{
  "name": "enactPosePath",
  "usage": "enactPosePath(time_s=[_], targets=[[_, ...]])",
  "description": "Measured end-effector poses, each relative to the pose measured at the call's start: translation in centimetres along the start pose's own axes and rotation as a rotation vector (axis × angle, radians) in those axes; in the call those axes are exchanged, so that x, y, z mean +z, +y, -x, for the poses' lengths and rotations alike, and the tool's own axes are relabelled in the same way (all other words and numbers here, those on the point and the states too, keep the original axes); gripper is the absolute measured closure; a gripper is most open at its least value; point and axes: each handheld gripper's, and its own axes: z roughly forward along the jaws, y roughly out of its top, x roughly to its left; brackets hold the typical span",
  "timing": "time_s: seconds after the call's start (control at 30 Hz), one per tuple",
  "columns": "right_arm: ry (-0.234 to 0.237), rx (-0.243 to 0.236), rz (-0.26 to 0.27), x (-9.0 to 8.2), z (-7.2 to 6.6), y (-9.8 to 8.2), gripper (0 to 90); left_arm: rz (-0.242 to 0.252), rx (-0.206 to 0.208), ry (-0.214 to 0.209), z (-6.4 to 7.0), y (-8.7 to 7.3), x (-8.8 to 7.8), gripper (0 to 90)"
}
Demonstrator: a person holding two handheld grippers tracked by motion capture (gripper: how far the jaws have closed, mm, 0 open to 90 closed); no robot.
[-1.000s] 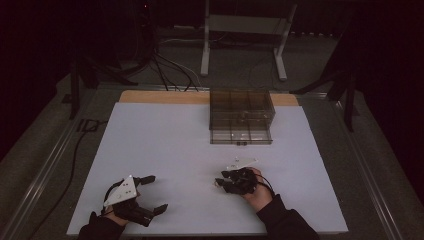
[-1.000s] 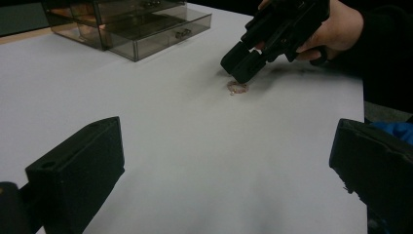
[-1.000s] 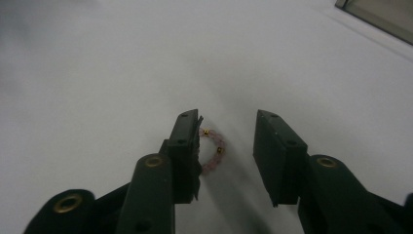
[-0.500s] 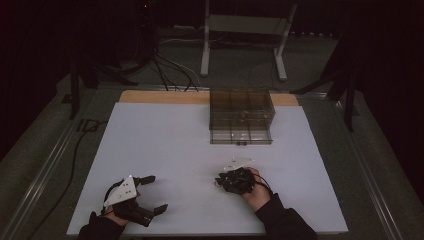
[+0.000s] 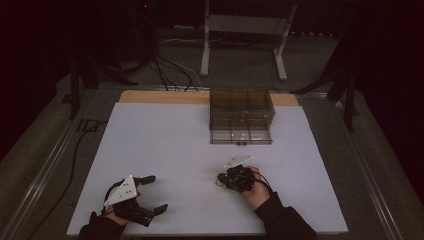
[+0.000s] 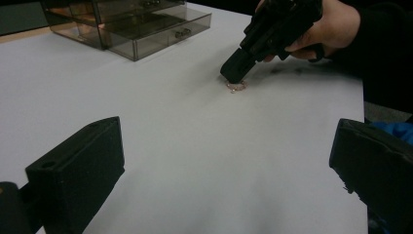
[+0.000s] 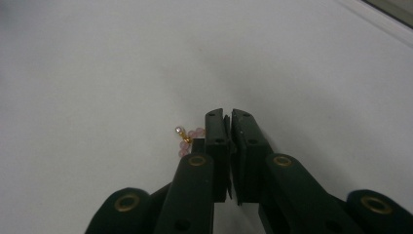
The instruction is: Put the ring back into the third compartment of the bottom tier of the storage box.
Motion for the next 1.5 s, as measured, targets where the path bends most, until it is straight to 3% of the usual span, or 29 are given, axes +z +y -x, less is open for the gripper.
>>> enactPosePath(time_s=[0.17, 0.57, 0.6, 0.7, 0.73, 0.77, 0.8, 0.9, 0.93, 1.0, 1.07, 1.13, 1.5], targets=[[0.01, 0.031, 0.012, -0.1, 0.2, -0.1, 86.6, 0.002, -0.001, 0.0, 0.0, 0.0, 0.0, 0.5], [0.009, 0.054, 0.035, -0.8, 0.4, 0.0, 89.6, 0.001, -0.003, -0.005, 0.0, 0.0, 0.0, 0.5], [0.023, 0.053, 0.038, -0.6, 0.5, 0.0, 81.7, 0.004, -0.004, -0.004, -0.1, 0.0, -0.1, 0.5], [0.018, 0.039, 0.029, -0.3, 0.3, -0.2, 76.6, 0.004, -0.006, -0.004, 0.0, 0.0, 0.0, 0.6], [-0.007, 0.002, 0.014, -0.1, -0.1, -0.2, 78.8, 0.002, -0.005, -0.003, -0.1, 0.0, 0.0, 0.5], [-0.007, 0.002, 0.014, -0.1, -0.1, -0.2, 78.8, 0.002, -0.005, -0.003, -0.1, 0.0, 0.0, 0.6], [-0.04, -0.043, -0.004, 0.0, -0.5, 0.1, 82.0, 0.004, -0.008, -0.004, -0.1, 0.0, 0.0, 0.6], [-0.058, -0.071, -0.021, 0.1, -1.0, 0.2, 86.1, -0.001, -0.009, -0.005, 0.0, 0.0, 0.2, 0.6], [-0.084, -0.106, -0.038, 0.2, -1.4, 0.4, 86.5, 0.0, -0.005, -0.006, 0.0, 0.0, 0.2, 0.6], [-0.089, -0.114, -0.047, 0.2, -1.5, 0.5, 86.6, 0.002, -0.007, -0.006, 0.0, 0.0, 0.2, 0.6], [-0.059, -0.077, -0.045, 0.2, -1.1, 0.5, 86.8, 0.0, -0.007, -0.005, 0.0, 0.0, 0.2, 0.6], [-0.051, -0.069, -0.033, 0.1, -0.9, 0.4, 86.9, -0.002, -0.006, -0.006, 0.0, 0.0, 0.2, 0.6], [-0.073, -0.071, -0.014, -0.1, -1.1, 0.4, 87.8, 0.0, -0.004, -0.008, -0.1, 0.0, 0.1, 0.5]])
